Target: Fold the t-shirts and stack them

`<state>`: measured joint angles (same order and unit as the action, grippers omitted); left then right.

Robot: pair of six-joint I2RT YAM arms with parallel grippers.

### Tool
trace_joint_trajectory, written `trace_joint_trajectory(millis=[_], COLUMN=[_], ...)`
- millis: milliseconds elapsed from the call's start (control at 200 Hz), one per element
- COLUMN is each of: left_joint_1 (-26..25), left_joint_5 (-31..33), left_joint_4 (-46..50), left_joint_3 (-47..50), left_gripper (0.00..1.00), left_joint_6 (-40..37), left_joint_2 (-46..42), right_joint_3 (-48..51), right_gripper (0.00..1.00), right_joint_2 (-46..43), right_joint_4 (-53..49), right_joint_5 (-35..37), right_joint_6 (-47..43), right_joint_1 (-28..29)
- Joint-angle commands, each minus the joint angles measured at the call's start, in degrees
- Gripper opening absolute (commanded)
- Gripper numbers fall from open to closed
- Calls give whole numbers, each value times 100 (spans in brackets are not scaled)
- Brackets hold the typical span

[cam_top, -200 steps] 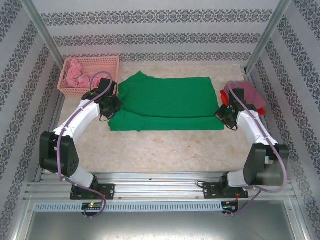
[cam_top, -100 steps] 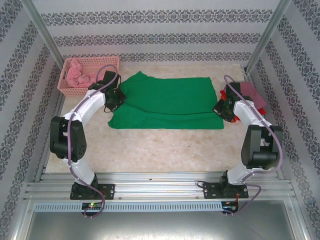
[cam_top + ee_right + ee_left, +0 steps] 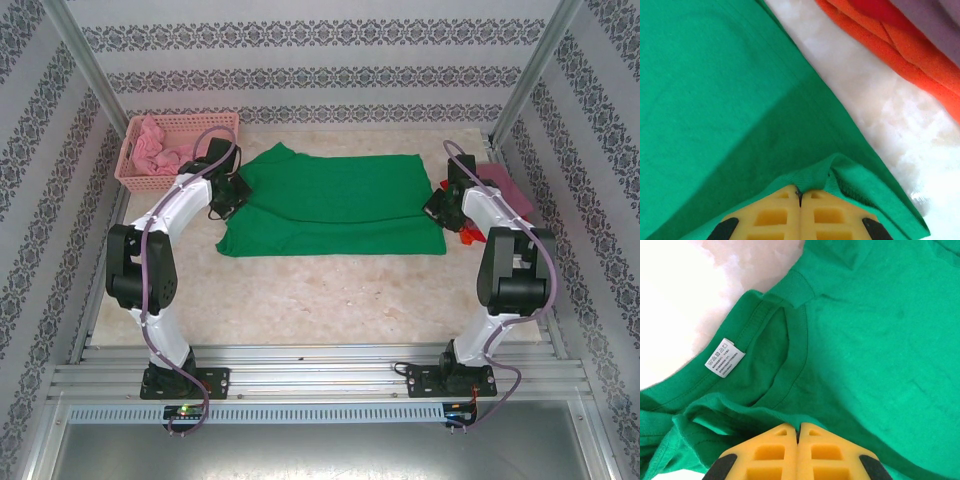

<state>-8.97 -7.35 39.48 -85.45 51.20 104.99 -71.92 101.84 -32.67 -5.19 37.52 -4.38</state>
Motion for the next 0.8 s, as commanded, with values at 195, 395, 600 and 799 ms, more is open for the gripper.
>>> trace_joint_trajectory(millis=[195,395,600,799], left_joint_1=[115,146,158,158], left_joint_5=[20,4,-64,-155], left_joint_4=[83,68,68,-1], left_joint_3=[-298,-457,-659,-867], left_gripper=[0,0,0,4], left_joint_6=[-145,-205,-268,-286], left_joint_2=[256,430,706,956], right_joint_3=[-330,-451,-516,-518], right_gripper=[0,0,0,0], right_joint_2=[366,545,748,811], right_joint_4=[41,50,82,192], right_joint_5=[151,260,265,227], right_joint_6=[-78,-122,-88,-90], right_joint_1=[-8,-18,-19,-14])
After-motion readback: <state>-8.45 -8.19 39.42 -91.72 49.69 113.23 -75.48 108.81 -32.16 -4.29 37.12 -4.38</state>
